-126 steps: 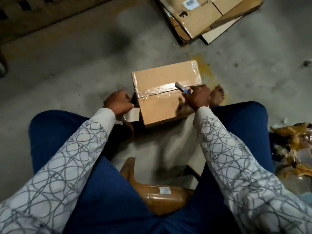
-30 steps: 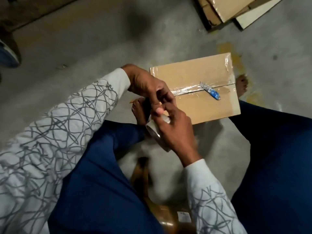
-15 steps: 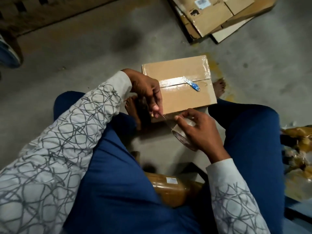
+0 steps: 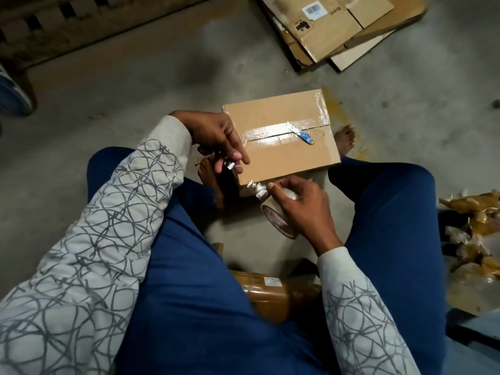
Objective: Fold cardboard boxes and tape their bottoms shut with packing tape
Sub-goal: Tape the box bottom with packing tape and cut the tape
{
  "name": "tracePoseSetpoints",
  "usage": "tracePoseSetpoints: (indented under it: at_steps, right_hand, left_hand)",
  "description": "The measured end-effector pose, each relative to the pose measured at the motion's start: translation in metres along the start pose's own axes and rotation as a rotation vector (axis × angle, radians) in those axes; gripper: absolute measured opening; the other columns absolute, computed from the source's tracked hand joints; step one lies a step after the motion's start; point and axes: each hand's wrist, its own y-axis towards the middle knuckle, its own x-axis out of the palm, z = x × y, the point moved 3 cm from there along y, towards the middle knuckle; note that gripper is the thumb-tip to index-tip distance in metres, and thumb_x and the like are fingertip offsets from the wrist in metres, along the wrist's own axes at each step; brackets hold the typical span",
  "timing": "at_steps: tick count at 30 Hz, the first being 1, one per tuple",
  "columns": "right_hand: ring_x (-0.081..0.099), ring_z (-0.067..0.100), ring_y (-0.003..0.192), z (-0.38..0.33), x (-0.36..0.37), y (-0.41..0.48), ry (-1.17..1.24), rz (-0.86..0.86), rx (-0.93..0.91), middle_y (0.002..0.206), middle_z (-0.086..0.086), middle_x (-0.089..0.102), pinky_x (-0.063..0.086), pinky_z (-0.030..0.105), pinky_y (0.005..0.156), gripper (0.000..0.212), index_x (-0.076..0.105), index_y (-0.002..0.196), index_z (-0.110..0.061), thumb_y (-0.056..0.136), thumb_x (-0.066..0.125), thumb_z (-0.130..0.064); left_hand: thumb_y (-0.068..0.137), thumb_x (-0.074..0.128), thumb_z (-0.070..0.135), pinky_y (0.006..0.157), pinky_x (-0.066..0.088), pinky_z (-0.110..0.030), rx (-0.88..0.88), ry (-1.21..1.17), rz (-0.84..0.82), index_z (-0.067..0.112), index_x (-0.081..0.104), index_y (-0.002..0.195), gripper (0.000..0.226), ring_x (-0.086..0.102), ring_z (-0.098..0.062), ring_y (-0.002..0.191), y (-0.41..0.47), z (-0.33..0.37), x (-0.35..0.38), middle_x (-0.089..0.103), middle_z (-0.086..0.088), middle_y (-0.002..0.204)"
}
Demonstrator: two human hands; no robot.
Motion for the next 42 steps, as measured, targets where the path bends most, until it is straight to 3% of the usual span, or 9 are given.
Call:
tracePoseSetpoints:
  at_steps: [4,8,12,20,27,35,37,39,42]
  right_hand:
    - [0.069,0.014,0.085,-0.003,0.010,0.005,0.043,-0.005,0.038,0.090,-0.008,0.076,0.058,0.037,0.075,0.029,0.076,0.093,-0.030,0.088,0.064,-0.056]
    - [0.069,0.015,0.086,-0.013,0.036,0.014,0.103,0.019,0.095,0.090,-0.009,0.075,0.054,0.033,0.074,0.026,0.074,0.091,-0.027,0.089,0.065,-0.051]
    - [0.064,0.010,0.084,-0.033,0.061,0.034,0.178,-0.002,0.169,0.088,-0.013,0.069,0.045,0.024,0.068,0.023,0.072,0.096,-0.028,0.092,0.065,-0.050]
    - [0.064,0.026,0.104,-0.061,0.104,0.117,0.221,0.002,0.320,0.111,0.005,0.074,0.035,0.025,0.074,0.030,0.071,0.107,-0.024,0.096,0.058,-0.049]
    - [0.065,0.029,0.103,-0.071,0.119,0.160,0.175,-0.020,0.395,0.109,0.007,0.074,0.046,0.032,0.081,0.028,0.070,0.104,-0.026,0.095,0.057,-0.050]
    - [0.062,0.032,0.107,-0.065,0.121,0.166,0.150,-0.005,0.433,0.112,0.007,0.073,0.046,0.034,0.083,0.027,0.072,0.104,-0.025,0.094,0.057,-0.047]
    - [0.063,0.034,0.106,-0.066,0.123,0.166,0.137,-0.013,0.437,0.111,0.009,0.073,0.047,0.035,0.083,0.029,0.071,0.103,-0.024,0.093,0.057,-0.047]
    - [0.063,0.034,0.105,-0.068,0.125,0.163,0.114,-0.024,0.435,0.108,0.009,0.073,0.048,0.036,0.084,0.028,0.071,0.102,-0.024,0.092,0.058,-0.047]
    - [0.065,0.034,0.102,-0.068,0.125,0.158,0.104,-0.018,0.426,0.107,0.009,0.073,0.050,0.037,0.084,0.028,0.070,0.102,-0.024,0.091,0.058,-0.047]
  left_hand:
    - [0.093,0.064,0.000,0.039,0.044,-0.021,0.005,-0.020,0.050,-0.010,0.064,0.112,0.022,0.072,-0.021,0.059,0.002,-0.003,-0.015,0.074,-0.024,0.105]
    - [0.079,0.081,0.009,0.046,0.049,-0.022,-0.017,0.046,0.254,0.004,0.078,0.098,0.019,0.069,-0.023,0.058,0.004,-0.009,-0.048,0.077,-0.019,0.093]
    - [0.083,0.078,0.008,0.055,0.056,-0.030,-0.054,0.093,0.356,0.014,0.068,0.112,0.031,0.073,-0.030,0.068,0.022,-0.012,-0.078,0.078,-0.011,0.087]
    - [0.076,0.086,0.012,0.053,0.059,-0.027,-0.046,0.237,0.637,0.011,0.081,0.088,0.013,0.071,-0.018,0.055,0.078,-0.039,-0.136,0.075,-0.003,0.072]
    - [0.082,0.080,0.007,0.049,0.047,-0.011,-0.015,0.272,0.745,0.013,0.081,0.096,0.015,0.064,0.000,0.055,0.120,-0.072,-0.158,0.076,-0.001,0.085]
    - [0.083,0.081,0.013,0.066,0.043,0.002,0.079,0.326,0.776,0.016,0.079,0.108,0.025,0.058,0.015,0.068,0.137,-0.087,-0.160,0.078,-0.002,0.102]
    - [0.080,0.084,0.025,0.084,0.050,-0.012,-0.005,0.303,0.771,0.022,0.071,0.124,0.046,0.065,0.008,0.083,0.139,-0.094,-0.158,0.077,-0.001,0.109]
    - [0.075,0.086,0.037,0.105,0.047,-0.032,-0.099,0.368,0.844,0.024,0.059,0.138,0.070,0.064,-0.018,0.114,0.139,-0.098,-0.155,0.071,-0.003,0.122]
    - [0.087,0.075,0.025,0.095,0.048,-0.033,-0.117,0.371,1.021,0.014,0.071,0.119,0.034,0.064,-0.030,0.113,0.133,-0.082,-0.142,0.072,-0.012,0.118]
